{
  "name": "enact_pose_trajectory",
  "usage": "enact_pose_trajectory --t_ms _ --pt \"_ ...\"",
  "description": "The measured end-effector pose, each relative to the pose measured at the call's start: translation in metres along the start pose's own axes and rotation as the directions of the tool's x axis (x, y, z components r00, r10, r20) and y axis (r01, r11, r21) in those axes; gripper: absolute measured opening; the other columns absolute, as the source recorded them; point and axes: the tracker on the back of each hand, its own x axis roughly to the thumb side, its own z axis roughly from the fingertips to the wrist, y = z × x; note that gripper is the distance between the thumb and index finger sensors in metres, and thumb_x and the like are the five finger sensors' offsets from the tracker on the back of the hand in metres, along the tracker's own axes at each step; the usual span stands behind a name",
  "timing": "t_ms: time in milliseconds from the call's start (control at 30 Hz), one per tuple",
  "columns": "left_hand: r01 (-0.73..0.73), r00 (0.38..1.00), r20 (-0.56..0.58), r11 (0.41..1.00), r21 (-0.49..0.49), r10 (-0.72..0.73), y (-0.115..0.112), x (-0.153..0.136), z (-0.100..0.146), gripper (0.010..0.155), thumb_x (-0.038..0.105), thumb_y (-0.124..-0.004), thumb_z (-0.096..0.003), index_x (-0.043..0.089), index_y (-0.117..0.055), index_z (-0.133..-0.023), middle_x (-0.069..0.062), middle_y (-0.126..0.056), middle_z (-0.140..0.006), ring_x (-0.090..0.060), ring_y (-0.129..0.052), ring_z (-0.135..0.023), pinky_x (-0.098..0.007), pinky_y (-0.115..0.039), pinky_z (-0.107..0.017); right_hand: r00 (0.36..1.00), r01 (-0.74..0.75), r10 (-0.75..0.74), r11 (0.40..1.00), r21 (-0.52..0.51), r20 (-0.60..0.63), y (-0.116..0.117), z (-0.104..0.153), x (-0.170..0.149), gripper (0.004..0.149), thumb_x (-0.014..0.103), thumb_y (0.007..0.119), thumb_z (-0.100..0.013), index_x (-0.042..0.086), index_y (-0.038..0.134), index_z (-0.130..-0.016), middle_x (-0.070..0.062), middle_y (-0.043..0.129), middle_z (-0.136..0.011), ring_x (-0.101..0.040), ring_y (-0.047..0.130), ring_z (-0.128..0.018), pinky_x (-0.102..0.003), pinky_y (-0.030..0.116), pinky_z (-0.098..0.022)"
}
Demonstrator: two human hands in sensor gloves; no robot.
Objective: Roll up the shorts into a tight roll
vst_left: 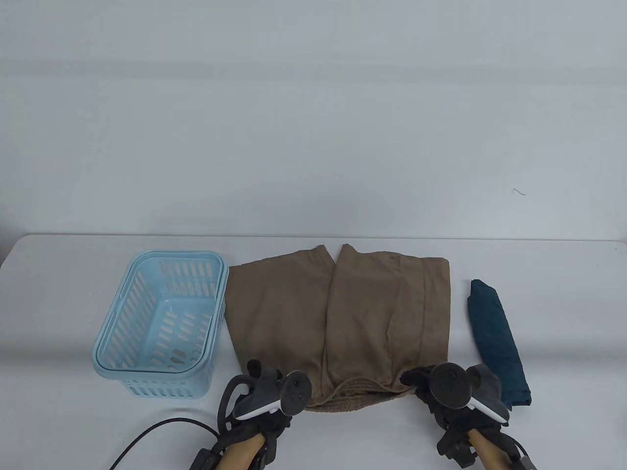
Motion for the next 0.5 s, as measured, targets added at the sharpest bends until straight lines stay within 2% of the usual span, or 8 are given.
enact_pose_trajectory --t_ms 100,167,233,300,367,433,500 --pt "0.015 1.0 0.019 0.997 -0.08 -0.013 -0.012 0.0 0.004 0.052 0.018 -0.068 -0.0512 0.024 -0.064 -0.102 -0.007 -0.072 -0.111 -0.046 -0.06 -0.107 -0.072 -0.022 -0.065 0.999 -0.045 0.043 0.997 0.066 0.019 0.011 0.007 0.003 0.045 0.023 0.076 -0.046 0.026 0.078 -0.09 -0.006 0.086 -0.096 -0.034 0.081 -0.091 -0.059 0.058 -0.068" --pt "-0.011 0.999 0.04 0.987 -0.16 0.018 -0.017 -0.001 0.005 0.055 0.022 -0.068 -0.0524 0.021 -0.056 -0.106 -0.011 -0.061 -0.115 -0.048 -0.053 -0.108 -0.073 -0.02 -0.063 0.996 -0.082 0.079 0.989 0.125 0.03 0.02 0.011 0.004 0.047 0.024 0.076 -0.046 0.025 0.076 -0.093 -0.007 0.083 -0.098 -0.035 0.078 -0.093 -0.06 0.057 -0.069" --pt "-0.055 0.996 0.05 0.971 -0.233 0.068 -0.02 -0.003 0.006 0.064 0.039 -0.067 -0.0531 0.017 -0.048 -0.109 -0.015 -0.05 -0.118 -0.051 -0.046 -0.109 -0.075 -0.019 -0.063 0.995 -0.092 0.083 0.979 0.183 0.054 0.028 0.014 0.003 0.051 0.029 0.08 -0.044 0.024 0.074 -0.095 -0.007 0.079 -0.101 -0.036 0.076 -0.095 -0.061 0.056 -0.069" --pt "-0.076 0.995 0.051 0.974 -0.216 0.089 -0.021 -0.003 0.006 0.071 0.051 -0.065 -0.0509 0.015 -0.047 -0.11 -0.017 -0.047 -0.118 -0.053 -0.045 -0.108 -0.076 -0.019 -0.062 0.996 -0.079 0.068 0.959 0.273 0.049 0.032 0.017 0.001 0.062 0.038 0.082 -0.042 0.022 0.067 -0.1 -0.008 0.07 -0.107 -0.038 0.069 -0.099 -0.063 0.053 -0.07" --pt "-0.076 0.995 0.05 0.979 -0.188 0.087 -0.022 -0.004 0.006 0.07 0.051 -0.063 -0.0509 0.015 -0.05 -0.109 -0.017 -0.05 -0.117 -0.052 -0.048 -0.107 -0.076 -0.022 -0.063 0.998 -0.052 0.041 0.953 0.299 0.043 0.031 0.017 0.0 0.067 0.044 0.08 -0.041 0.021 0.064 -0.102 -0.009 0.065 -0.109 -0.039 0.064 -0.101 -0.064 0.051 -0.07" --pt "-0.078 0.995 0.049 0.981 -0.179 0.088 -0.022 -0.003 0.005 0.067 0.049 -0.062 -0.0516 0.015 -0.051 -0.108 -0.017 -0.051 -0.117 -0.052 -0.049 -0.106 -0.075 -0.025 -0.065 1.0 -0.023 0.018 0.947 0.32 0.018 0.031 0.015 -0.001 0.065 0.048 0.074 -0.044 0.021 0.065 -0.102 -0.008 0.064 -0.11 -0.039 0.062 -0.102 -0.065 0.049 -0.07" --pt "-0.084 0.995 0.045 0.984 -0.159 0.092 -0.022 -0.003 0.005 0.064 0.047 -0.061 -0.0524 0.014 -0.052 -0.107 -0.018 -0.052 -0.115 -0.053 -0.051 -0.105 -0.074 -0.027 -0.065 1.0 -0.007 0.004 0.947 0.322 0.009 0.031 0.014 -0.001 0.061 0.048 0.072 -0.045 0.021 0.067 -0.1 -0.008 0.064 -0.109 -0.039 0.062 -0.101 -0.065 0.048 -0.07"
